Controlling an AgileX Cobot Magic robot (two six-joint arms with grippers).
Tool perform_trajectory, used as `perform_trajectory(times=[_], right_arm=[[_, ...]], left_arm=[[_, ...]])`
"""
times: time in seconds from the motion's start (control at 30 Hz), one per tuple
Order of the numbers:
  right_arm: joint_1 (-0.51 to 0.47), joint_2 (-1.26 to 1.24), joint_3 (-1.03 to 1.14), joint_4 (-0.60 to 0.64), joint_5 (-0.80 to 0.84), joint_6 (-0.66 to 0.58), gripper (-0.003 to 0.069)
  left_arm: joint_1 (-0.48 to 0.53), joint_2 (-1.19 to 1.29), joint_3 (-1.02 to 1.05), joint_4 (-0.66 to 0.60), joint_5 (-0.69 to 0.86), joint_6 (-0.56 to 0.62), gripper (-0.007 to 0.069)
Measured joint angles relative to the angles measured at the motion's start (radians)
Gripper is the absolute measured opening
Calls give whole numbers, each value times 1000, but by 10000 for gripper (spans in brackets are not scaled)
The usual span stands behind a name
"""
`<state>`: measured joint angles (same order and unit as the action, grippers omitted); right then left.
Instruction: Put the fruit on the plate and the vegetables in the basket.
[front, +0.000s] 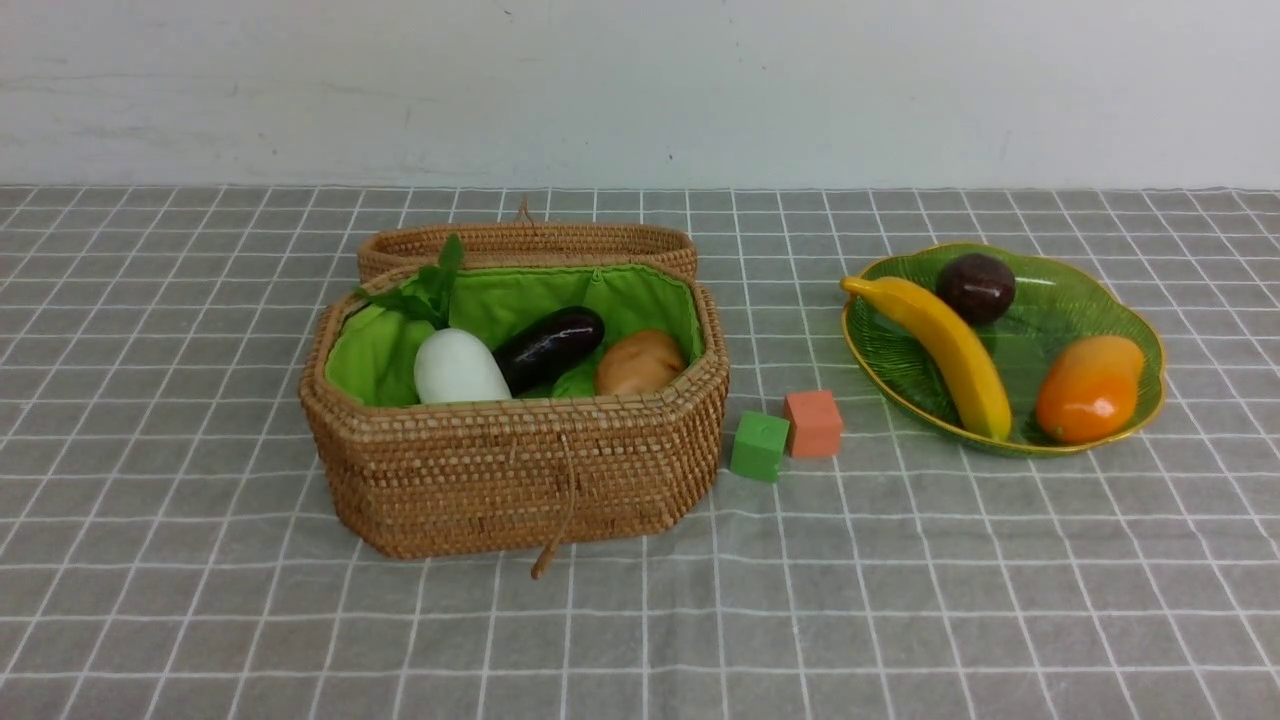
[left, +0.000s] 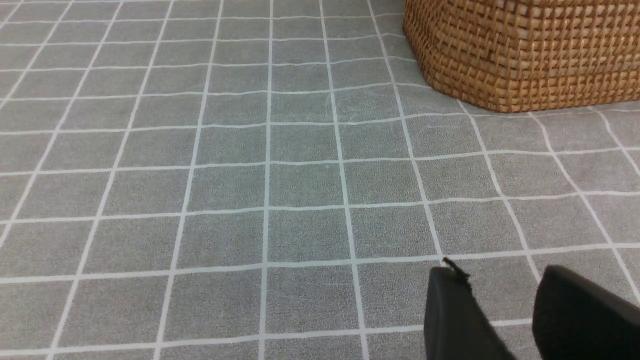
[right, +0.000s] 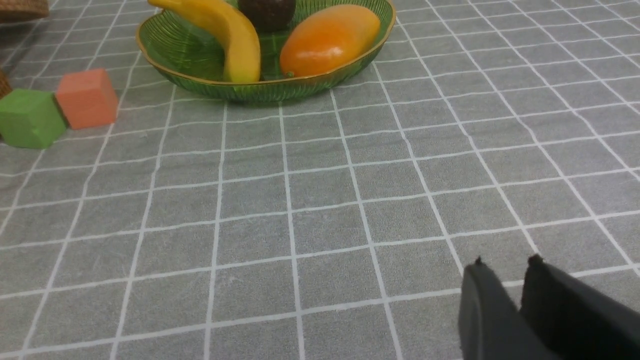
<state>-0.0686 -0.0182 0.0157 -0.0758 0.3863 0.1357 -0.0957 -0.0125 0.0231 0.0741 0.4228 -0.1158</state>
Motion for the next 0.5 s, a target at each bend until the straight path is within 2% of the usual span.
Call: perform_trajectory(times=[0.5], right_arm=[[0, 0, 0, 0, -1, 0, 141]], left_arm=[[0, 0, 0, 0, 0, 0, 238]])
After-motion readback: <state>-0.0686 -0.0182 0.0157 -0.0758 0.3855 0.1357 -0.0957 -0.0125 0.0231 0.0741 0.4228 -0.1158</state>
